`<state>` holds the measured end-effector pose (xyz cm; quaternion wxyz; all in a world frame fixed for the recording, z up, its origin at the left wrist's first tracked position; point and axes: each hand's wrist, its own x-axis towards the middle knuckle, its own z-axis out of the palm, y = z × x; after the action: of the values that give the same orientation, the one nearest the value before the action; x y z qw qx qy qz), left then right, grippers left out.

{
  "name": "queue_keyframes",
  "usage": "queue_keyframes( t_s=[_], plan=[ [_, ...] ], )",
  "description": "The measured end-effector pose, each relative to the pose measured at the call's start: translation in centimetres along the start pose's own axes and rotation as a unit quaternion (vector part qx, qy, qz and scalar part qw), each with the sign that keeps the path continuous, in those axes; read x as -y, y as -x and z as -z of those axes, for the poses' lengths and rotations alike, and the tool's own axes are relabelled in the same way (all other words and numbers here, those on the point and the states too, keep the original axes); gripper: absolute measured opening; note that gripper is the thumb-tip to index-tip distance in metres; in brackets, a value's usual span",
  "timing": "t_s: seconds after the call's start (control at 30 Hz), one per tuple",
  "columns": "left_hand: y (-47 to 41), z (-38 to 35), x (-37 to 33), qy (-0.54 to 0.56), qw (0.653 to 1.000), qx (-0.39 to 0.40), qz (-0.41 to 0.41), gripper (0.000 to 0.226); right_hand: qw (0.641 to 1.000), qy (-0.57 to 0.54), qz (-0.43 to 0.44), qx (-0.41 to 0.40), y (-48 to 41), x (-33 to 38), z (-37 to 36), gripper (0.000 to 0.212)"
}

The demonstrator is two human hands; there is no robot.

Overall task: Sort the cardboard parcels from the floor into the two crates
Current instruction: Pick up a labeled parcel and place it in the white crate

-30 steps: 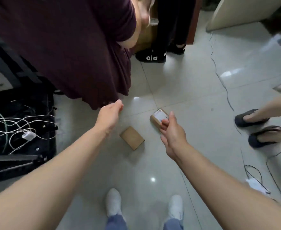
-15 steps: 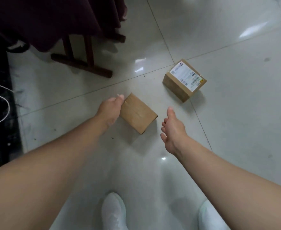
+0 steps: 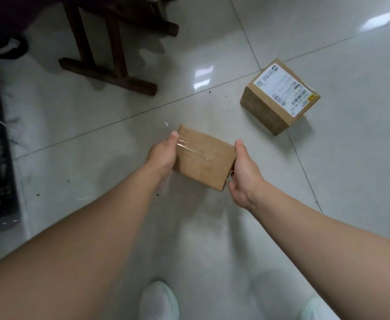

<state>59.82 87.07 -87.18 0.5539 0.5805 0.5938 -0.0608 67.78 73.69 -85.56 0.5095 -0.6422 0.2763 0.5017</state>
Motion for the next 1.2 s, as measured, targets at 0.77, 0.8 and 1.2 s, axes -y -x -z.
queue_keyframes(
  t_s=[0.77,0.8,1.2],
  plan=[
    [42.6,19.7,-33.2,0.183,0.968,-0.135,-0.111,0.041,0.950,0.102,0.283,-0.084,52.9,25.4,-0.3,0.042],
    [44.9,20.6,-34.3,0.193,0.964,-0.141,-0.120,0.038,0.941,0.101,0.309,-0.094,55.4,25.8,-0.2,0.042],
    [64.5,31.3,-39.6,0.303,0.912,-0.166,-0.223,0.038,0.878,0.130,0.460,0.014,76.9,28.1,-1.5,0.037]
  ],
)
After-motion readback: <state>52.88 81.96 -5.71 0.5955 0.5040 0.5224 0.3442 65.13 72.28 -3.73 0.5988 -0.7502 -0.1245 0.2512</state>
